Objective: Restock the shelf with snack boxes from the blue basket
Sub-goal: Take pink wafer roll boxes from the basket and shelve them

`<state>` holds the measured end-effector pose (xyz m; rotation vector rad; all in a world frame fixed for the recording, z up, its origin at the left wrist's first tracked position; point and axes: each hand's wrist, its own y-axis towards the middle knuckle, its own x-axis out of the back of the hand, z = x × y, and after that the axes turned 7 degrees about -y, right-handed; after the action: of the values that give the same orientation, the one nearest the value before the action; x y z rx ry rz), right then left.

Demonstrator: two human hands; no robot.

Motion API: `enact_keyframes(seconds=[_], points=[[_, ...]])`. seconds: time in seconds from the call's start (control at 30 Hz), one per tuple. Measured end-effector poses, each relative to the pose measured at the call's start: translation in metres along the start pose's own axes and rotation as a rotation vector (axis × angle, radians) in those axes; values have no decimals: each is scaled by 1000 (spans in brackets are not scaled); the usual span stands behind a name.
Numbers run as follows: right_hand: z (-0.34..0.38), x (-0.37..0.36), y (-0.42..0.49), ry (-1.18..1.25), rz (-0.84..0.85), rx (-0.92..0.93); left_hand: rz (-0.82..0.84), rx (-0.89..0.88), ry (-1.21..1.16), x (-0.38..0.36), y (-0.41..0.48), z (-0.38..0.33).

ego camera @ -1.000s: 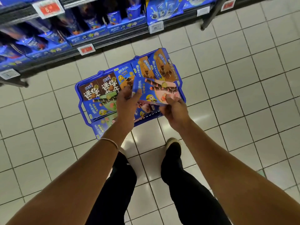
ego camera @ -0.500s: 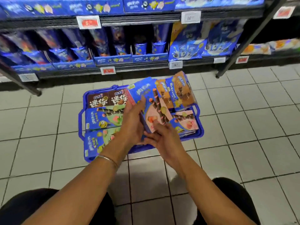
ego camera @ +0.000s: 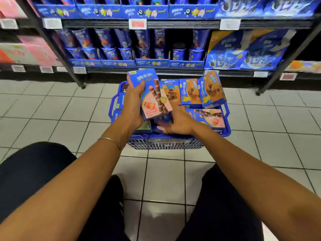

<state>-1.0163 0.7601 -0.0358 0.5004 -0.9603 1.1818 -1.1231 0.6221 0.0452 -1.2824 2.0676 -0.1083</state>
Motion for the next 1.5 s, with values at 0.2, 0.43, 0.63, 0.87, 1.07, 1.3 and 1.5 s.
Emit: enact_keyframes(seconds=[0.2,0.43,0.63,0.87,1.07,1.3,1.5], points=[[-7,-10,25,-41,-49,0,-68,-4,-27,18,-9,20],[-6,6,28,575,-296,-158,-126,-128,-21,47,2,10],[31,39,12,776,-452,-94,-123,-234,183,42,0,21],[67,34,1,597,-455,-201,116,-120,151,6,-11,33],[57,33,-7,658,-402,-225,147,-121,185,8,-6,41],[-27,44,-18,426,-398,-381,123,-62,133,19,-1,44],[-79,29,-28,-106,-129,-339,112,-14,102,16,-8,51]])
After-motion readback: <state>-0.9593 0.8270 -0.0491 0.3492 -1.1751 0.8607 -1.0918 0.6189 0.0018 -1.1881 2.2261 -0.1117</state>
